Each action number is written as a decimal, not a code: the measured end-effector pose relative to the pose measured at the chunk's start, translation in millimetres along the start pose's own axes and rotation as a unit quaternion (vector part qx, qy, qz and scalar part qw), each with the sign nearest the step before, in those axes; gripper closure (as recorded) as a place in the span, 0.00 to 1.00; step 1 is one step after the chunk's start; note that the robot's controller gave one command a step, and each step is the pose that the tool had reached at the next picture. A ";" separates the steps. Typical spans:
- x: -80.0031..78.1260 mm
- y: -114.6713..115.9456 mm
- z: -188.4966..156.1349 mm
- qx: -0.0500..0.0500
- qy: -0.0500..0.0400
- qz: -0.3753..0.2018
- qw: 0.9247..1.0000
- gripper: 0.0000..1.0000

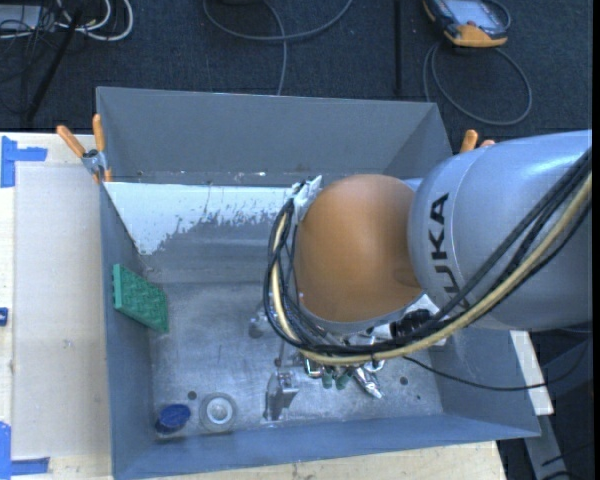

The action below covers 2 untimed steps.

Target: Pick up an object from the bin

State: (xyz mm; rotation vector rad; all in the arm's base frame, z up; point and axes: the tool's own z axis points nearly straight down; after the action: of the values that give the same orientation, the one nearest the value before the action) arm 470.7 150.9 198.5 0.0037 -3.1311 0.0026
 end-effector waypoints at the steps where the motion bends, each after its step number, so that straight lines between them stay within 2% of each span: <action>1: -12.4 63.0 126.1 -0.001 -0.014 -0.202 0.979 0.00; 2: -3.5 25.4 98.4 0.001 -0.006 -0.318 0.948 0.00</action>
Offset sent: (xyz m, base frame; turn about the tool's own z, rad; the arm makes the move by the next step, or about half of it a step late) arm 0.0050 0.0625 -0.1285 -0.4088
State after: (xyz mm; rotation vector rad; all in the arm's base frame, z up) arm 473.2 176.1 100.0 1.0014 -2.9788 0.0005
